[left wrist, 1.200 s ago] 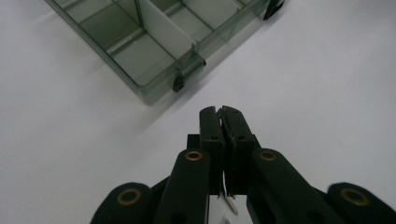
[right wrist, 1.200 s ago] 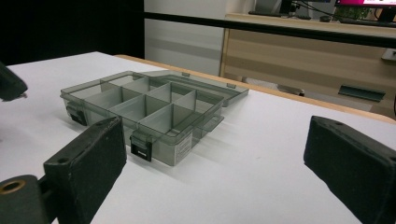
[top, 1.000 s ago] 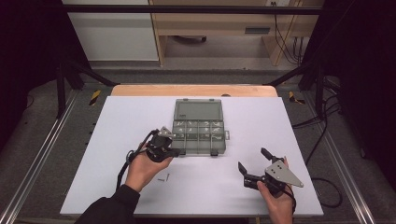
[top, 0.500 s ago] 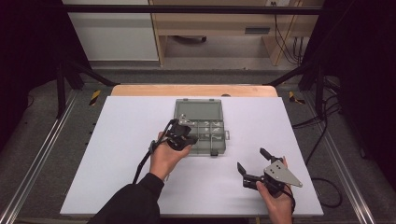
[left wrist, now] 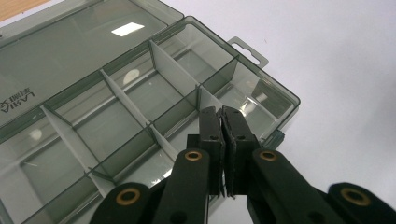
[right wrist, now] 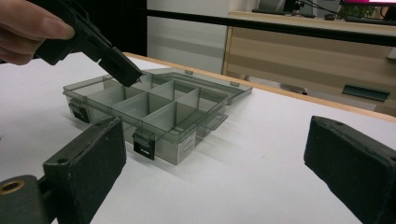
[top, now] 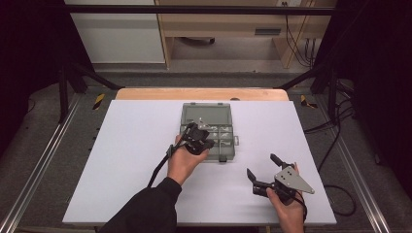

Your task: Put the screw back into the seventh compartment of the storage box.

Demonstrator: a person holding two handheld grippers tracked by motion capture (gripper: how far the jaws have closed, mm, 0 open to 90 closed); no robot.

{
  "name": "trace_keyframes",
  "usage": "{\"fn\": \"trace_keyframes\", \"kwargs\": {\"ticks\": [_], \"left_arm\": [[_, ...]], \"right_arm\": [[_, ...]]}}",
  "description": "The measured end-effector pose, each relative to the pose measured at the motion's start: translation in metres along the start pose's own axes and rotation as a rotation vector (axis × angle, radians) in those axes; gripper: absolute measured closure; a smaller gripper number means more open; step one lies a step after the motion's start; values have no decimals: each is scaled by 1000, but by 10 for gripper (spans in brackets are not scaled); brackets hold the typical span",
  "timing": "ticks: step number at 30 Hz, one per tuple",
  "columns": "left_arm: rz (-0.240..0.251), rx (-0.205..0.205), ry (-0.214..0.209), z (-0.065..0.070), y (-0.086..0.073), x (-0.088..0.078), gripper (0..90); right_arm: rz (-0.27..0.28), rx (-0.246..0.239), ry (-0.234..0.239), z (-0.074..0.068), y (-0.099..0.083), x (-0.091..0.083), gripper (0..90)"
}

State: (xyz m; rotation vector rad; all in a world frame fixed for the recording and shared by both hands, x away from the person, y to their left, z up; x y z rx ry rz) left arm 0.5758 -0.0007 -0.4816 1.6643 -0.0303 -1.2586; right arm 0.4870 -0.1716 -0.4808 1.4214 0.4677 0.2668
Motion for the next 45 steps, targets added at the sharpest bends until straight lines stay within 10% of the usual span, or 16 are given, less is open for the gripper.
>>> {"fn": "trace_keyframes", "kwargs": {"ticks": [4, 19, 45], "left_arm": [[27, 5, 15, -2, 3, 1, 687], [30, 68, 40, 2, -5, -36, 438], [-174, 97, 21, -6, -89, -80, 215]], "right_arm": [[-1, 3, -1, 0, 0, 0, 54], [1, 3, 3, -1, 0, 1, 51], [-9, -10, -1, -2, -1, 0, 48]]}}
Point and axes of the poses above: each handheld gripper's, and its own axes: x roughly forward along the jaws, y roughly out of its top, z roughly to its right, the point moved 10 cm from there along x, roughly forward along the jaws, and after that the axes turned 1 degree about -y, right-handed, at the moved point
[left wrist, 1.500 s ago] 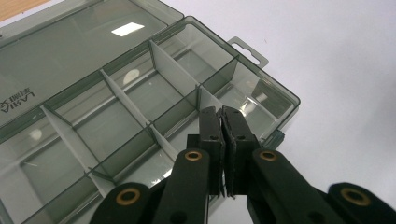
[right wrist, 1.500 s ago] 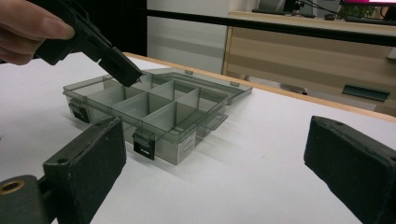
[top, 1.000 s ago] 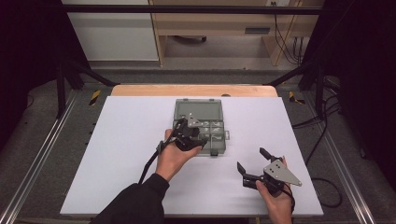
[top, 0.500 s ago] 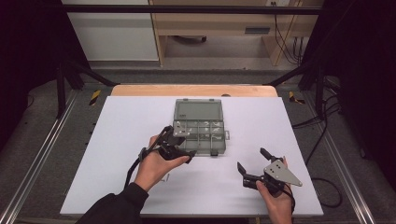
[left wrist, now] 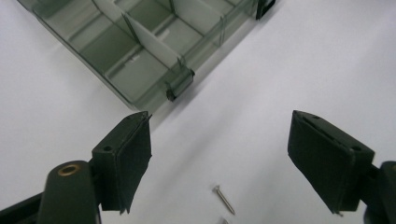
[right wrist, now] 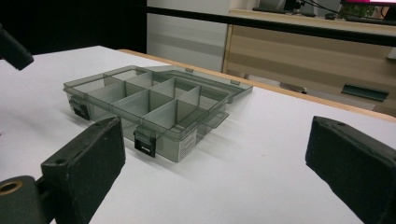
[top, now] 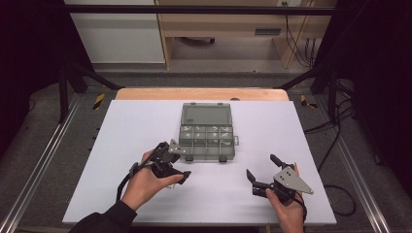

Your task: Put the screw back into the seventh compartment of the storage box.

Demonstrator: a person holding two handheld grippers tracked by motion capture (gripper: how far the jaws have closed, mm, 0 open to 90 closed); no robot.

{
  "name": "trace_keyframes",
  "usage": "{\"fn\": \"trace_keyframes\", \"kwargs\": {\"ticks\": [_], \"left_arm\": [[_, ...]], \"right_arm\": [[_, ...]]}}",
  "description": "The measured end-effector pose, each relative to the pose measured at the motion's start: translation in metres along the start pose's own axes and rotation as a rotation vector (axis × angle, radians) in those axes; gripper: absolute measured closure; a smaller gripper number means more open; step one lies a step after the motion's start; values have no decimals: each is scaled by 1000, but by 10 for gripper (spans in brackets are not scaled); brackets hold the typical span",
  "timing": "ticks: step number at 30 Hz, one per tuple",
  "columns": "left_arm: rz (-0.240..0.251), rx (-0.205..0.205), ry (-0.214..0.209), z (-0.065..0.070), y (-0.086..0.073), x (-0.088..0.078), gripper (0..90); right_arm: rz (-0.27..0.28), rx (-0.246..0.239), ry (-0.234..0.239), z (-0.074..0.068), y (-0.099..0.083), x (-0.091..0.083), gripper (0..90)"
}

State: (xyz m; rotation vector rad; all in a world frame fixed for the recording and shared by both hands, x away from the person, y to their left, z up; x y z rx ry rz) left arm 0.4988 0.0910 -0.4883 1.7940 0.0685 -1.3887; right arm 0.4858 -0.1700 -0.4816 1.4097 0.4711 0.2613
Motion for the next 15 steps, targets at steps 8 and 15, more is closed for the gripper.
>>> {"fn": "trace_keyframes", "kwargs": {"ticks": [8, 15], "left_arm": [[-48, -11, 10, 1, -18, 8, 216], [-48, -34, -2, 2, -28, 10, 198]], "right_arm": [[-3, -4, 3, -1, -1, 1, 48], [-7, -9, 2, -1, -1, 1, 46]]}}
Point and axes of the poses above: each handheld gripper's, and its own axes: x roughly forward along the jaws, y roughly out of its top, z roughly to its right, the point moved 10 cm from there along x, roughly forward along the jaws, and after that the axes turned 1 degree about -y, right-handed, at the moved point
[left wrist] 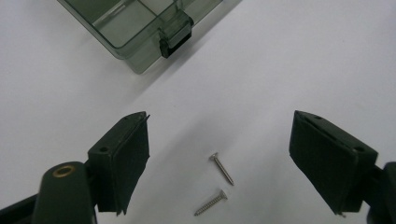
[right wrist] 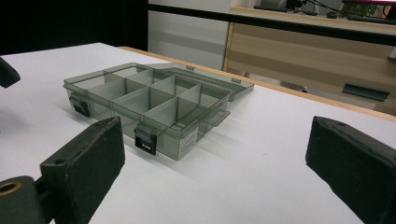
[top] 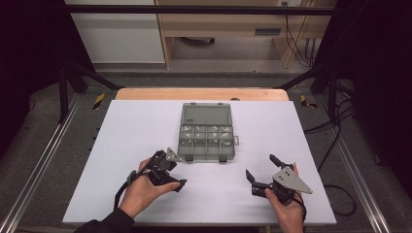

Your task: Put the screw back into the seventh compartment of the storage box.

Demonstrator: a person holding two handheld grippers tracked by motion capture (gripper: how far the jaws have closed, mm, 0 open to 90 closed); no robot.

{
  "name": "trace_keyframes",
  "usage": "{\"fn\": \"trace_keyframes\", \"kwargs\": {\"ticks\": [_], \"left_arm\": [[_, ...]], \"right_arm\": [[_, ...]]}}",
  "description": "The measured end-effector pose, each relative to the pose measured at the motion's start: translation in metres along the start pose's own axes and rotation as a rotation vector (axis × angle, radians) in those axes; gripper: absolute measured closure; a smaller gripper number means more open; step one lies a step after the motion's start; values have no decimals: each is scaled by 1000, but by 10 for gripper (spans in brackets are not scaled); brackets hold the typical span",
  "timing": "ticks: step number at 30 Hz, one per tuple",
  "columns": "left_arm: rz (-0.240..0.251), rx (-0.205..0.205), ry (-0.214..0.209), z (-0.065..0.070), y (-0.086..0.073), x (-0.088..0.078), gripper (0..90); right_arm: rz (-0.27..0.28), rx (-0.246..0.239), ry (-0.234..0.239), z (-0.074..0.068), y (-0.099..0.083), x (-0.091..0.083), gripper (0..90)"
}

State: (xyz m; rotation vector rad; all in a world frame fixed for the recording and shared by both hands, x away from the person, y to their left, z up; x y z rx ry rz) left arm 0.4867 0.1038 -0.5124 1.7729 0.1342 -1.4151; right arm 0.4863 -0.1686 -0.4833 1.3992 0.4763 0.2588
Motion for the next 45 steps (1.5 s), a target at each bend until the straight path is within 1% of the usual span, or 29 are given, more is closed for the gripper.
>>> {"fn": "trace_keyframes", "kwargs": {"ticks": [6, 9, 15, 17, 18, 19, 21, 23, 26, 27, 29, 31, 36, 37, 40, 41, 42, 45], "left_arm": [[-7, 8, 6, 2, -4, -2, 177], [-10, -3, 2, 4, -7, -1, 158], [-16, -9, 0, 5, -10, -1, 103], [-13, -10, 0, 6, -10, -2, 99], [-19, -8, -5, 6, -11, -3, 98], [-17, -11, 3, 5, -11, -3, 93], [-18, -8, 2, 5, -12, -4, 84], [-23, -16, -2, 6, -14, -4, 80], [-27, -15, -1, 5, -16, -4, 79], [-26, -28, -14, 7, -16, -4, 86], [-29, -32, -21, 7, -17, -3, 108], [-33, -36, -20, 8, -18, -3, 161], [-38, -46, -25, 7, -20, -1, 253], [-37, -51, -28, 8, -20, 0, 289], [-42, -53, -28, 7, -19, 0, 353], [-42, -53, -24, 6, -19, 1, 390], [-45, -55, -29, 7, -19, 1, 390], [-53, -55, -22, 5, -19, 3, 457]], "right_arm": [[-5, -1, -1, -1, -1, 0, 46], [-4, -1, 1, -1, -1, 0, 46], [-7, 1, 1, -1, -1, 0, 45], [-8, 1, 1, -1, -2, 0, 45], [-8, 1, 0, -1, -2, 0, 45], [-9, 1, 0, -1, -2, 0, 45], [-9, 0, -1, -1, -2, 0, 45], [-8, 2, -1, -1, -2, 1, 45], [-12, 1, -1, -1, -3, 1, 45], [-11, 4, 0, -1, -3, 1, 45], [-11, 5, 1, -1, -3, 1, 45], [-13, 7, 2, -1, -3, 1, 45], [-13, 7, 2, -1, -3, 1, 45], [-14, 6, 3, -1, -3, 1, 45], [-15, 5, 2, -1, -4, 1, 45], [-15, 5, 1, -1, -4, 1, 45], [-15, 5, 1, -1, -4, 1, 45], [-15, 5, 1, -1, -4, 1, 45]]}}
Point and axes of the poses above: each handheld gripper's, and its own axes: x roughly forward along the jaws, y roughly out of its top, z roughly to its right, the point moved 10 cm from there along x, roughly forward along the jaws, and after that the axes turned 1 degree about -y, right-handed, at the moved point
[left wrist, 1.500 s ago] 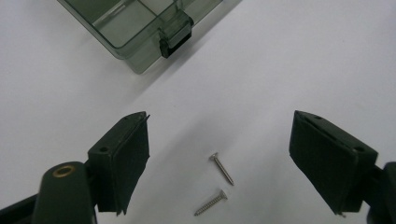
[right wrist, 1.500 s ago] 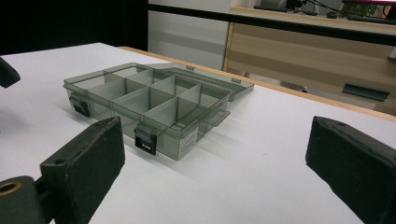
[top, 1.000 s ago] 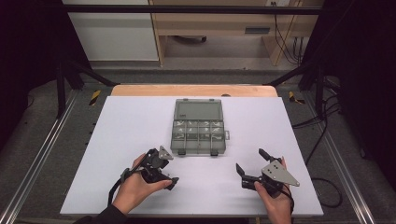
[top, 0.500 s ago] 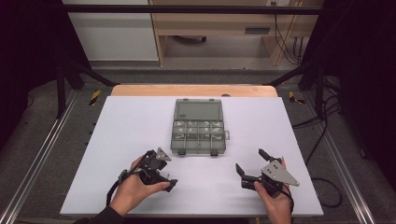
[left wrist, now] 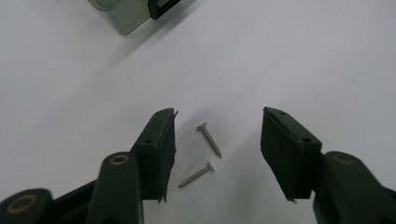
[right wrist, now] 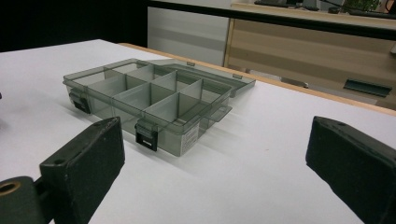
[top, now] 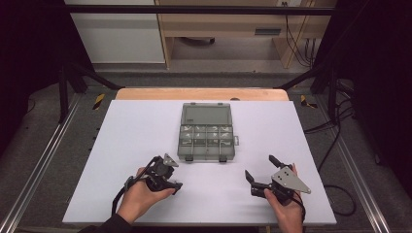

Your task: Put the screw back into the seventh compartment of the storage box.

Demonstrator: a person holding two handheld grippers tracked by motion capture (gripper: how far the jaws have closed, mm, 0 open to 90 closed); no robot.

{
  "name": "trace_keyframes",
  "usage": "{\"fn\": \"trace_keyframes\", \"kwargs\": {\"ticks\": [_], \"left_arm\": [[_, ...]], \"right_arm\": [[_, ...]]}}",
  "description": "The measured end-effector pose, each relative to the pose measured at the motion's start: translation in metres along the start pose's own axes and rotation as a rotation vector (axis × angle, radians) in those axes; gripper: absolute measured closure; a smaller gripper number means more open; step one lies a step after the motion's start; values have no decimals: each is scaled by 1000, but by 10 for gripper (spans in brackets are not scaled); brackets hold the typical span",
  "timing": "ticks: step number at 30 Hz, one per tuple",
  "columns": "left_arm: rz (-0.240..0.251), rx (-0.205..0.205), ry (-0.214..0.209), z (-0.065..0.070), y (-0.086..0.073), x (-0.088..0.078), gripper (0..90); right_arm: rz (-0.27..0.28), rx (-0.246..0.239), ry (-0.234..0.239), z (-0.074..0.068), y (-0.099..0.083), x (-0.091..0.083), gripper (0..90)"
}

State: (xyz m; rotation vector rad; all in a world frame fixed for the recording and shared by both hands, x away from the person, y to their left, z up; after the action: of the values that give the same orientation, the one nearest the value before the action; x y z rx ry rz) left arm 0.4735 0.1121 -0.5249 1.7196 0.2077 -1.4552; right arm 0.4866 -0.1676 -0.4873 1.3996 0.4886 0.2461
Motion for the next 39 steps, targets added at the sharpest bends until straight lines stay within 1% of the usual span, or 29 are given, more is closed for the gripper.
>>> {"fn": "trace_keyframes", "kwargs": {"ticks": [5, 9, 22, 25, 29, 34, 39], "left_arm": [[-12, -9, -4, 0, 0, 4, 487], [-24, -6, -7, 1, 0, 8, 502], [-35, -13, -18, 0, 0, 13, 626], [-41, -7, -14, -1, -1, 14, 651], [-44, -19, -20, -1, -1, 14, 676], [-48, -29, -13, -4, -2, 15, 703], [-53, -40, -20, -5, -2, 17, 727]], "right_arm": [[0, 0, 2, -1, 0, 0, 46], [1, 1, 2, 0, 0, 0, 47], [0, -2, 4, -1, 0, 0, 48], [-1, -3, 5, -2, 0, 0, 48], [-2, -4, 7, -2, 0, 0, 48], [-2, -7, 8, -2, 0, 0, 48], [-3, -5, 8, -3, 0, 0, 48]]}}
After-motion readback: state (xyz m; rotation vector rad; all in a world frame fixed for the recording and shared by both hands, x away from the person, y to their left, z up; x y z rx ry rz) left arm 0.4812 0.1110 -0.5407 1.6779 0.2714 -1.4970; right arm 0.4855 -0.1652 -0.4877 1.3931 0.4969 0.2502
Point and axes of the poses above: each handheld gripper's, and its own axes: x roughly forward along the jaws, y roughly out of its top, z roughly to its right, the point moved 10 cm from there along x, roughly forward along the jaws, and after that the axes turned 1 degree about -y, right-handed, at the moved point
